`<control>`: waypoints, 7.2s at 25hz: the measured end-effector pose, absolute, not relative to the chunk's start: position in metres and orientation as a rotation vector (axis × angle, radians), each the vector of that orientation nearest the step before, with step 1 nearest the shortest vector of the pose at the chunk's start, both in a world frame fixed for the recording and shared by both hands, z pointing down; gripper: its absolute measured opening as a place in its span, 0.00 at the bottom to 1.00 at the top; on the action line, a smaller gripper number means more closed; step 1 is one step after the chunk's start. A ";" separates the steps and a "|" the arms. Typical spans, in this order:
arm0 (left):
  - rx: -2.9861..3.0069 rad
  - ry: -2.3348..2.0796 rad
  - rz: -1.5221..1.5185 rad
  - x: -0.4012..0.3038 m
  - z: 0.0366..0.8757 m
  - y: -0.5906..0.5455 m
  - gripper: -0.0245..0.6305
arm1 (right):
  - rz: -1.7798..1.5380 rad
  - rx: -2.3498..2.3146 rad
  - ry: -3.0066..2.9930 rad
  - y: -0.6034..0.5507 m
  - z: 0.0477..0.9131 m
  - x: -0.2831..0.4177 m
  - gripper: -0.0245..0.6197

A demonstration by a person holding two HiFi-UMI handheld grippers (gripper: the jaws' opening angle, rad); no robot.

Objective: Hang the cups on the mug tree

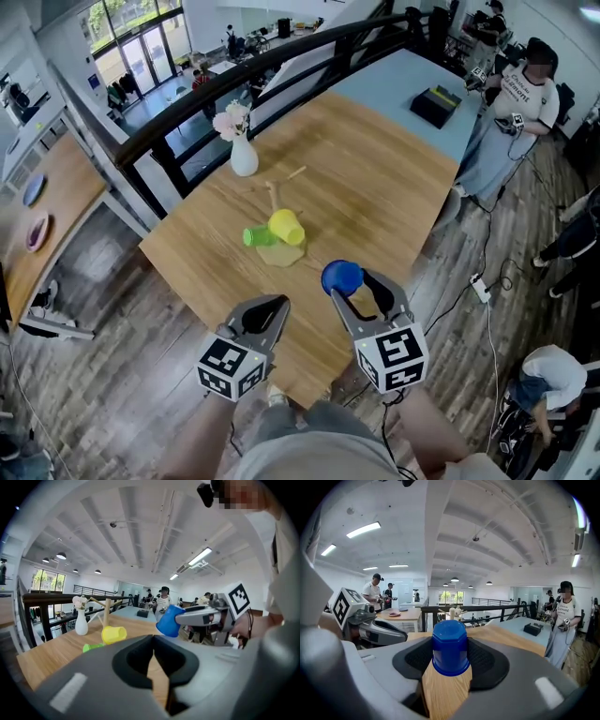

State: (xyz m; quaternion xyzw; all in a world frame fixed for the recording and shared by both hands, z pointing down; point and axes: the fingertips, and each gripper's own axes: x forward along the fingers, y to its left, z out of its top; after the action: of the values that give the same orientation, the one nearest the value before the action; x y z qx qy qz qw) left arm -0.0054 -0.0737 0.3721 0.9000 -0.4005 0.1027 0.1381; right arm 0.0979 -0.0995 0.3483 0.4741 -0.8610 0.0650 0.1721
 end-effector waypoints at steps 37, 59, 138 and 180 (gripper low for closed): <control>2.697 -1.300 0.274 -0.061 0.306 -0.044 0.04 | 0.083 1.255 -2.583 -0.066 0.279 0.051 0.40; 2.861 -1.401 0.224 -0.045 0.245 -0.191 0.04 | 0.058 1.388 -2.636 -0.230 0.239 0.060 0.40; 2.879 -1.369 0.136 -0.047 0.201 -0.132 0.04 | 0.030 1.245 -2.776 -0.144 0.203 0.037 0.07; 2.798 -1.197 0.186 -0.035 0.276 -0.011 0.04 | 0.206 1.221 -2.720 -0.022 0.269 0.039 0.04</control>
State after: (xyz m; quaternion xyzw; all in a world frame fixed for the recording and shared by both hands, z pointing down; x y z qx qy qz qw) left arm -0.0345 -0.0111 0.2758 0.9167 -0.3922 0.0610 0.0463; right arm 0.0393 -0.0225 0.2688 0.4073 -0.9075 0.0689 0.0765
